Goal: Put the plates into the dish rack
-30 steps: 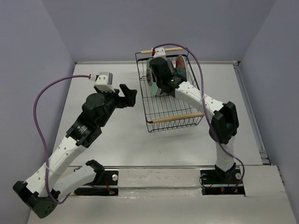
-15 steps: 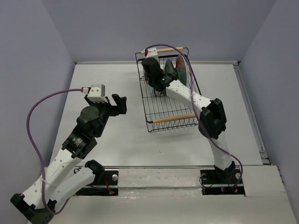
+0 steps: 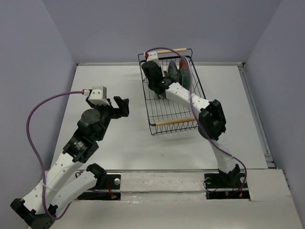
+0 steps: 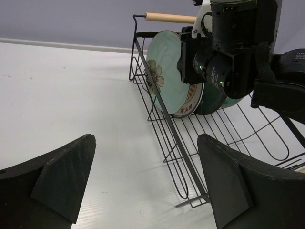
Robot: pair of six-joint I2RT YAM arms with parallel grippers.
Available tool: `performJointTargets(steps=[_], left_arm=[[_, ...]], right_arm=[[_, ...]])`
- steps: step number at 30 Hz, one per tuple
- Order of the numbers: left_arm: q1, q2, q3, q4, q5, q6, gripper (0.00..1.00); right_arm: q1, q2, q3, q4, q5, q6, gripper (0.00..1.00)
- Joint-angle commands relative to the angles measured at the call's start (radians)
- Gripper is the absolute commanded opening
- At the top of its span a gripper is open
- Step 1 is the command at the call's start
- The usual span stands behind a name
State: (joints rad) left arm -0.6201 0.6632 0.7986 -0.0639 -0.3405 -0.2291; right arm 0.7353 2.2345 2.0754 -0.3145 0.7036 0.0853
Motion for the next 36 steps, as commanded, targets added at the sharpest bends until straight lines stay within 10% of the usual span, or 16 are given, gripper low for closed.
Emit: performJointTargets(steps=[1, 20, 36], left_arm=[[0.002, -0.014, -0.004, 0.056, -0.006, 0.013, 0.99], [0.003, -0.013, -0.006, 0.056, -0.008, 0.014, 0.99], [0.005, -0.017, -0.009, 0.058, -0.015, 0.020, 0.99]], right_arm=[[0.010, -0.016, 0.103, 0.123, 0.051, -0.002, 0.07], [0.010, 0.043, 0.112, 0.124, 0.068, 0.011, 0.08], [0.010, -0.087, 0.046, 0.144, 0.007, 0.021, 0.68]])
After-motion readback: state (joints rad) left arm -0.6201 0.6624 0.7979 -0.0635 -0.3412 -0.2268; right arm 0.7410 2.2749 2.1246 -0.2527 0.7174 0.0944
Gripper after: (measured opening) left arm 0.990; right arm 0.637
